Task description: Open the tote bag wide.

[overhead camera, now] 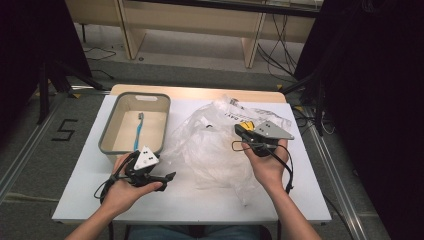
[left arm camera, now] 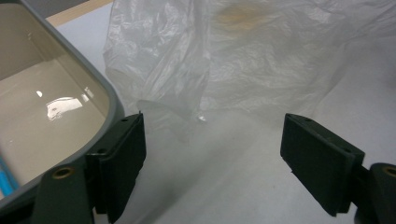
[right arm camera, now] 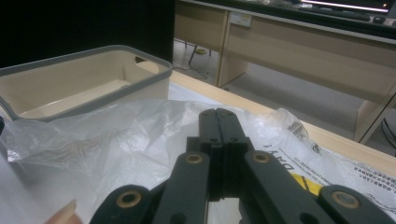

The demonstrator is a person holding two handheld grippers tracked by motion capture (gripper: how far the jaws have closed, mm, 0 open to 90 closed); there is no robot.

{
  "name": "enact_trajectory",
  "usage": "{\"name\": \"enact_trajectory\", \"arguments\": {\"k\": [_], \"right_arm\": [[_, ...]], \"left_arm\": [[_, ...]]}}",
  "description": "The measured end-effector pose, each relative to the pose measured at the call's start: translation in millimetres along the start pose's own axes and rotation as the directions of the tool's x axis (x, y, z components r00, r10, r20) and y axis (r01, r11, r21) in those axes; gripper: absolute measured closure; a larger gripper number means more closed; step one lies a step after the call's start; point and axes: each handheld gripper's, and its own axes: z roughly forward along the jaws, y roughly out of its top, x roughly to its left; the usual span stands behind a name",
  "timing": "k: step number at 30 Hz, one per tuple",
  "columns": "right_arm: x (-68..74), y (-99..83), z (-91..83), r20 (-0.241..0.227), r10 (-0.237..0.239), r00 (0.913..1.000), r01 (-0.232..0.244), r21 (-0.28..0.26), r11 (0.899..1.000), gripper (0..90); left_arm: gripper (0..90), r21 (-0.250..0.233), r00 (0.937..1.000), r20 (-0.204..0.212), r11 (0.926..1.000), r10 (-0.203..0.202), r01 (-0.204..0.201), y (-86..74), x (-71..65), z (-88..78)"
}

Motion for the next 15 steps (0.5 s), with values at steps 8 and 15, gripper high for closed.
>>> {"name": "enact_trajectory", "arguments": {"k": [8,15], "right_arm": [[-0.4,-0.1,0.2,0.002,0.003,1.0000,-0.003,0.001,1.000,90.0],[-1.5,-0.7,0.5,0.002,0.001,1.0000,-0.001,0.003,1.000,90.0]], "left_arm": [[22.4,-0.003,0.9996,-0.014,0.9997,-0.023,0.022,-3.6,7.4,-4.4],[22.4,-0.007,0.9993,-0.024,0.9996,-0.028,0.028,-3.8,12.9,-7.1]]}}
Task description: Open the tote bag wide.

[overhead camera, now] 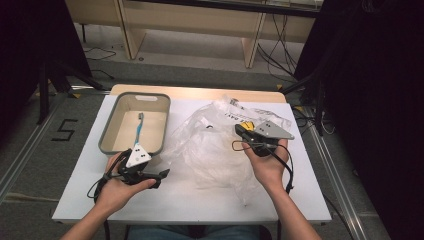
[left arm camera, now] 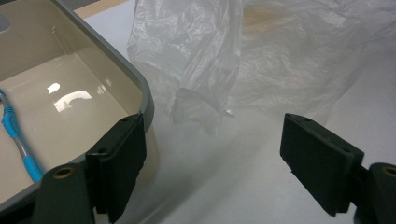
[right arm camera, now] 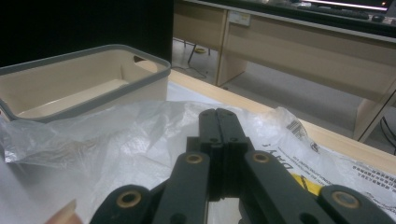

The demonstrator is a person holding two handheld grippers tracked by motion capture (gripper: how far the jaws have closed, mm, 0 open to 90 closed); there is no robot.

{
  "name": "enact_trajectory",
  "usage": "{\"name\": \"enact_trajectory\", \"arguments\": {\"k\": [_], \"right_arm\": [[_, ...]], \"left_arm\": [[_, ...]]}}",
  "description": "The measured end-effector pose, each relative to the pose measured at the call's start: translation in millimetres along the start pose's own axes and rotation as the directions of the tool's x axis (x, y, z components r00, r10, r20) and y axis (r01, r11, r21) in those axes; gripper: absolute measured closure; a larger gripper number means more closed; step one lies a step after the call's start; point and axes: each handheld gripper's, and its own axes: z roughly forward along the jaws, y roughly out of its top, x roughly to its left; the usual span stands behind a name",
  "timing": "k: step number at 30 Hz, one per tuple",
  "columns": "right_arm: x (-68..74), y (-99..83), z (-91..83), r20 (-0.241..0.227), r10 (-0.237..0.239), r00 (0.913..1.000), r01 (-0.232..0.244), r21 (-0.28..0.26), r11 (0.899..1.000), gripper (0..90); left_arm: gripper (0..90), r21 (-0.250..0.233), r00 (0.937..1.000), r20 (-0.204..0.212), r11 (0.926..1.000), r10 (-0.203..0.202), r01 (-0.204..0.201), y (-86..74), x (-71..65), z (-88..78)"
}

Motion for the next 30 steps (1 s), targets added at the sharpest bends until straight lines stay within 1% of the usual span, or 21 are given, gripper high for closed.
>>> {"name": "enact_trajectory", "arguments": {"k": [5,6,12,30], "right_arm": [[-0.8,-0.2,-0.6,0.002,0.007,1.0000,-0.007,0.002,1.000,90.0],[-1.1,-0.5,-0.5,0.003,0.007,1.0000,-0.007,0.001,1.000,90.0],[-1.4,-1.2,-0.5,0.003,0.009,1.0000,-0.009,0.004,1.000,90.0],[-2.2,-2.6,-0.6,0.008,0.016,0.9998,-0.016,0.006,1.000,90.0]], "left_arm": [[22.5,-0.001,0.9999,-0.011,0.9999,-0.011,0.011,-1.2,5.4,-2.2],[22.6,-0.006,0.9997,-0.014,0.9998,-0.019,0.019,-1.4,6.4,-2.6],[22.8,-0.015,0.9992,-0.027,0.9995,-0.029,0.028,-0.7,10.7,-5.1],[23.0,-0.010,0.9991,-0.032,0.9996,-0.027,0.026,-0.8,11.7,-3.4]]}}
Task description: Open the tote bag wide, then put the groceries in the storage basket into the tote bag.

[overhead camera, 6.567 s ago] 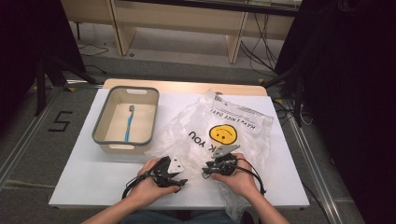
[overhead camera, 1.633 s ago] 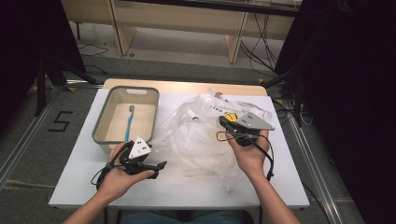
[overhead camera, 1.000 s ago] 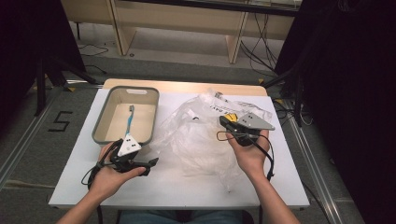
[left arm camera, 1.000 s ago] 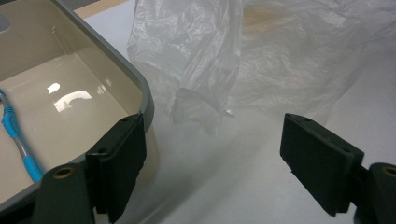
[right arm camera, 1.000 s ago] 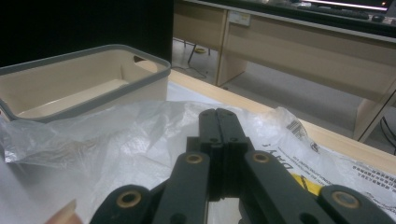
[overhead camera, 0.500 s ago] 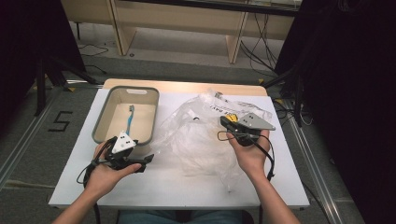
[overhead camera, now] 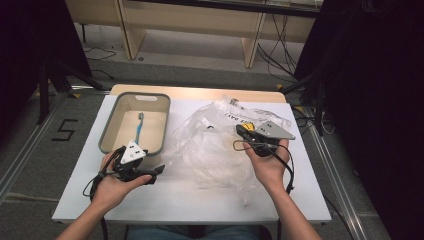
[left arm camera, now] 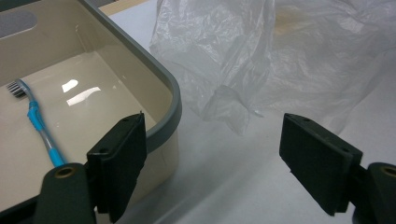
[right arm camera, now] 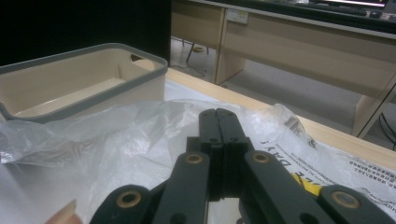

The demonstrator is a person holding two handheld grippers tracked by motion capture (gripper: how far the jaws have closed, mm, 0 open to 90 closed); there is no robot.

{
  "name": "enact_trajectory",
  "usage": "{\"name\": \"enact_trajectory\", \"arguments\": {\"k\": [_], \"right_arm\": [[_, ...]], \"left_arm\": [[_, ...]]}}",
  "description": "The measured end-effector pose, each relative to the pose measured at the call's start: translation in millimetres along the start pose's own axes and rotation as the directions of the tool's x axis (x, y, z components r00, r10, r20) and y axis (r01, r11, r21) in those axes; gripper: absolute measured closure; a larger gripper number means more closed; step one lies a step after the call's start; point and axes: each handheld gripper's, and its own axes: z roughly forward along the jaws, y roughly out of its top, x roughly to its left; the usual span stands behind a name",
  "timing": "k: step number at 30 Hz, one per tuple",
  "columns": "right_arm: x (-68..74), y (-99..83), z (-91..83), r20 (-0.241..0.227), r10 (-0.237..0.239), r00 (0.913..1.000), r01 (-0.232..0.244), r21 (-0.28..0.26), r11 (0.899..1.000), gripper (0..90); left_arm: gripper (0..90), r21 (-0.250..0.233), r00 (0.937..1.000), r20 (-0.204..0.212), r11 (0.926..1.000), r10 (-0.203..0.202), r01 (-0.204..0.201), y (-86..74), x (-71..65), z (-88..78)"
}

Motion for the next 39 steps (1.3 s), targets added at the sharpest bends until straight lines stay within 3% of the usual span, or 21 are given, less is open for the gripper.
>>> {"name": "enact_trajectory", "arguments": {"k": [20,30,39], "right_arm": [[-1.0,-0.3,-0.6,-0.003,0.011,0.9999,-0.011,-0.001,1.000,90.0],[-2.0,-2.5,-0.4,-0.009,0.016,0.9998,-0.016,-0.004,1.000,90.0],[-1.0,-2.3,-0.6,-0.009,0.014,0.9999,-0.014,-0.003,1.000,90.0]], "left_arm": [[22.7,-0.014,1.0000,0.005,0.9999,-0.008,0.008,3.3,0.4,-1.8],[22.6,-0.031,0.9999,0.003,0.9994,-0.015,0.015,13.5,1.8,-5.3],[22.2,-0.029,0.9989,-0.020,0.9987,-0.043,0.043,19.5,13.2,-8.2]]}}
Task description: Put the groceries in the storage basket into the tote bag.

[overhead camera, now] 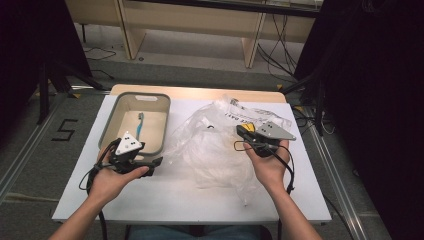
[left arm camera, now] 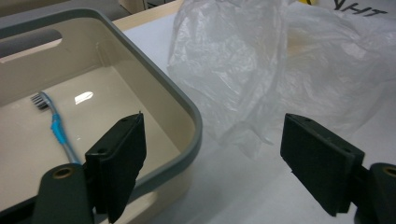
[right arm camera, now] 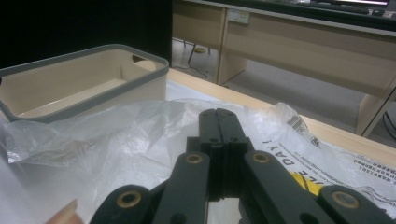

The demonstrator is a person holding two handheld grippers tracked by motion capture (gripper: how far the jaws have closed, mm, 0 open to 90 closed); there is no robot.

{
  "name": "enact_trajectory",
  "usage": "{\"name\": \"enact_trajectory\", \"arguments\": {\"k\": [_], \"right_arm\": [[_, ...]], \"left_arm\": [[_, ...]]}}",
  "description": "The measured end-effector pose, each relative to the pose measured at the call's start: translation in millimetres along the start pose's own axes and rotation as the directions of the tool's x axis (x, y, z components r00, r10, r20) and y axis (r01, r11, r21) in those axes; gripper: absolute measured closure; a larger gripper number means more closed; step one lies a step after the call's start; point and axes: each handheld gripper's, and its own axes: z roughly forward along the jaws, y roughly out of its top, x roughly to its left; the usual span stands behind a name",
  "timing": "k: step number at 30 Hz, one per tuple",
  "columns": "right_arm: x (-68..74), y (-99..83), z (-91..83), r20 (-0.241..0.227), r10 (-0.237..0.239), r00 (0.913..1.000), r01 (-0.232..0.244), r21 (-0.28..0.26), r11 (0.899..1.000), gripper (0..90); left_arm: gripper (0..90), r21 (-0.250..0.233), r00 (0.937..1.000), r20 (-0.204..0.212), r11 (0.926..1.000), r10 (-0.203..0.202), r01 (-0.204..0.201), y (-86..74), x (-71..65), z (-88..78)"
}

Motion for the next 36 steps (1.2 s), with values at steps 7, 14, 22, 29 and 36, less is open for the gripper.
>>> {"name": "enact_trajectory", "arguments": {"k": [7,14,22,29,36], "right_arm": [[0.2,-0.3,-0.1,-0.002,0.001,1.0000,-0.001,0.004,1.000,90.0],[-0.4,-0.3,-0.6,-0.003,0.001,1.0000,-0.001,0.002,1.000,90.0],[0.1,-0.7,-0.2,-0.005,0.003,1.0000,-0.003,0.008,1.000,90.0],[1.1,-1.1,0.4,-0.009,0.001,1.0000,-0.001,0.010,1.000,90.0],[1.3,-1.2,0.4,-0.010,0.000,0.9999,0.001,0.010,1.000,90.0]], "left_arm": [[23.3,0.018,0.9991,-0.032,0.9994,-0.029,0.030,12.1,15.4,6.2],[23.8,0.076,0.9961,-0.061,0.9948,-0.064,0.068,25.7,32.5,19.2],[25.1,0.177,0.9820,-0.147,0.9735,-0.119,0.145,38.4,61.3,38.5],[26.8,0.230,0.9684,-0.205,0.9546,-0.142,0.189,44.7,82.9,60.4],[27.7,0.274,0.9593,-0.224,0.9335,-0.172,0.231,46.8,97.9,78.8]]}}
